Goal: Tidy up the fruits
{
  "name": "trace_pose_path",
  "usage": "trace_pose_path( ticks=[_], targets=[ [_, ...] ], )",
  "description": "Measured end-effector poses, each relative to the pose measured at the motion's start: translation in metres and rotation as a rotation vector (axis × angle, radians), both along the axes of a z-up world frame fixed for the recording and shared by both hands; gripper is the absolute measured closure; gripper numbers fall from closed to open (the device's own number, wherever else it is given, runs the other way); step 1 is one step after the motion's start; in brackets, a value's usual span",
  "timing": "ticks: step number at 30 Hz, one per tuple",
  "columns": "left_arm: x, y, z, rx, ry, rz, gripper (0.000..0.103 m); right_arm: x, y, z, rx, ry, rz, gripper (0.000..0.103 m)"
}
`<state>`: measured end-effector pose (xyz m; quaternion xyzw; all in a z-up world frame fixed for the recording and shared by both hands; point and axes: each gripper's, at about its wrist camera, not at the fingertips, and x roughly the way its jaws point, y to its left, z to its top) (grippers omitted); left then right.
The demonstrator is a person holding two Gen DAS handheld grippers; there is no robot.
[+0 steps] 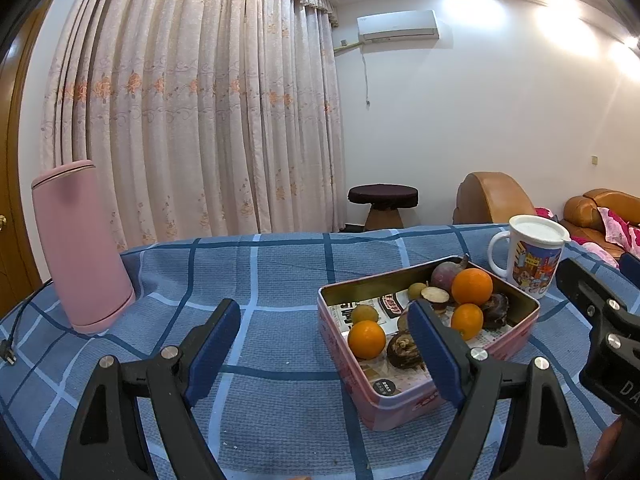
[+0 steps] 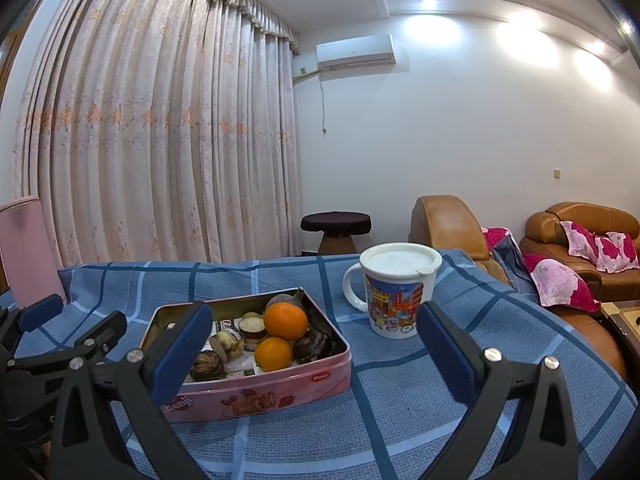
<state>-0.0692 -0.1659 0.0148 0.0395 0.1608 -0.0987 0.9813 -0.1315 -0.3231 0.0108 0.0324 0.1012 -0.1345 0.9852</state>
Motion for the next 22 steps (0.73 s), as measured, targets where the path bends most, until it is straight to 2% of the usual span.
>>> trace_pose_path(
  ticks=[22],
  targets=[
    [-0.0021,0.0004,-0.0004,0.001,0.006,-0.016,0.016,-0.0002,-0.0050,-0.0018,0.002,0.009,-0.030,0.000]
  ],
)
